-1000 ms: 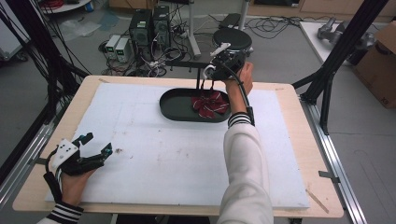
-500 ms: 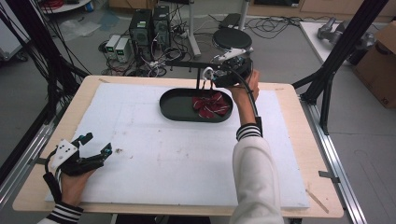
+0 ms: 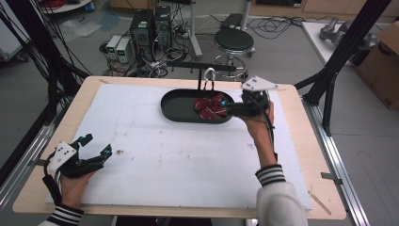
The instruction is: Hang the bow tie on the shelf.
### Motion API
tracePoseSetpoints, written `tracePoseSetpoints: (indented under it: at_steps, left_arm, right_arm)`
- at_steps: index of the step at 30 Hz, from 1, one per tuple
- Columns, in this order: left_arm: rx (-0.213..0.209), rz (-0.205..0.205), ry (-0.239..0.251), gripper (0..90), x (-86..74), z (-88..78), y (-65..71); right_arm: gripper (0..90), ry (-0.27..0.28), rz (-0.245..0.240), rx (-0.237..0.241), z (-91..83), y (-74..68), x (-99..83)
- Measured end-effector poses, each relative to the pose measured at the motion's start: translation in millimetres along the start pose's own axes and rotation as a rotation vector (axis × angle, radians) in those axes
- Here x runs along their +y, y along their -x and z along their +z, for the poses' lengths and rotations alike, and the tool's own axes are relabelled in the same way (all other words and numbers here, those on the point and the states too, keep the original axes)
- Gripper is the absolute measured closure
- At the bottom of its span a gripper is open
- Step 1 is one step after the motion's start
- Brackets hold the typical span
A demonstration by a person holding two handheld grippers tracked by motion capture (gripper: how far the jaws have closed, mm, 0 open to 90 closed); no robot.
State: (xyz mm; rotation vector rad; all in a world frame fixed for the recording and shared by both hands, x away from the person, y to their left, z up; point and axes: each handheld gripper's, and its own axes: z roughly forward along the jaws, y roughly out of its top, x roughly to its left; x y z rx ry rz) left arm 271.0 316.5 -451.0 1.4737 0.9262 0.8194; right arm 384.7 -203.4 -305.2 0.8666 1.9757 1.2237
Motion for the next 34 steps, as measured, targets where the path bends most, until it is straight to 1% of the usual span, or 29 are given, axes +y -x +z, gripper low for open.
tracePoseSetpoints:
  at_steps: [3,4,5,6,7,8,9,10,11,12,13,14,16,17,19,20,21,23,26,28,30,33,34]
  left_arm:
    - [-0.001,-0.007,0.005,15.0,-0.1,-0.6,-0.3]
    - [-0.003,-0.006,0.007,15.0,-0.3,-1.0,-0.5]
    - [-0.004,-0.005,0.013,15.0,-0.3,-1.3,-0.6]
    - [-0.005,-0.004,0.016,14.9,-0.5,-1.8,-0.8]
    - [-0.009,-0.004,0.02,14.9,-0.6,-2.1,-0.8]
    - [-0.009,-0.005,0.024,15.0,-0.7,-2.6,-0.7]
    - [-0.008,-0.001,0.032,14.9,-1.0,-3.5,-0.3]
    - [-0.008,0.001,0.034,14.9,-1.1,-3.6,-0.1]
    - [-0.005,0.003,0.039,14.9,-1.2,-3.9,0.2]
    - [-0.006,0.001,0.042,14.9,-1.2,-4.5,0.4]
    - [-0.006,0.001,0.042,14.9,-1.2,-4.5,0.4]
    - [-0.011,-0.004,0.049,14.9,-1.2,-5.0,0.5]
    - [-0.006,0.0,0.058,14.9,-0.9,-6.7,1.7]
    - [-0.012,-0.003,0.071,14.9,-0.8,-7.6,2.2]
    - [-0.019,0.0,0.082,14.9,-0.4,-8.9,3.2]
    - [-0.021,-0.003,0.083,14.9,-0.5,-8.7,3.8]
    - [-0.031,-0.012,0.08,14.9,-1.6,-7.9,4.7]
    - [-0.032,-0.014,0.078,14.9,-2.1,-7.6,5.2]
    - [-0.033,0.004,0.074,14.9,-2.7,-6.9,7.2]
    - [-0.031,0.004,0.078,14.9,-2.9,-7.2,7.3]
    - [-0.036,-0.004,0.077,14.9,-3.0,-7.4,6.2]
    - [-0.034,-0.009,0.078,14.9,-3.1,-7.2,6.2]
    - [-0.033,-0.009,0.076,14.9,-3.1,-7.1,6.2]
  right_arm:
    - [11.0,0.04,0.015,0.015,-21.7,-13.2,-22.4]
    - [11.0,0.062,0.021,0.016,-28.8,-17.5,-30.7]
    - [11.0,0.062,0.021,0.016,-28.8,-17.5,-30.7]
    - [11.0,0.101,0.045,0.021,-43.4,-25.6,-47.9]
    - [11.0,0.101,0.045,0.021,-43.4,-25.6,-47.9]
    - [11.0,0.13,0.06,0.023,-50.6,-29.6,-58.0]
    - [11.0,0.179,0.094,0.017,-63.4,-37.6,-79.3]
    - [11.0,0.212,0.116,0.017,-68.8,-41.1,-90.5]
    - [11.0,0.244,0.136,0.012,-72.9,-44.0,-101.5]
    - [11.0,0.264,0.16,0.006,-76.2,-47.3,-112.1]
    - [11.0,0.283,0.166,-0.005,-78.2,-50.2,-121.8]
    - [11.0,0.3,0.171,-0.004,-79.5,-52.7,-131.0]
    - [11.0,0.316,0.185,-0.004,-79.7,-58.4,-146.0]
    - [11.0,0.32,0.187,-0.002,-79.2,-60.7,-151.6]
    - [11.0,0.33,0.176,-0.01,-77.1,-64.6,-160.0]
    - [11.0,0.313,0.177,-0.007,-75.6,-66.0,-162.2]
    - [11.0,0.303,0.164,-0.009,-73.9,-66.8,-164.4]
    - [11.0,0.299,0.164,-0.01,-72.3,-68.1,-166.7]
    - [11.0,0.275,0.164,-0.008,-66.9,-68.8,-172.0]
    - [11.0,0.288,0.168,-0.006,-67.4,-68.1,-172.7]
    - [11.0,0.298,0.165,-0.012,-67.7,-67.7,-173.2]
    - [11.0,0.298,0.172,-0.013,-68.4,-68.4,-173.7]
    - [11.0,0.306,0.177,-0.013,-68.7,-67.6,-174.4]
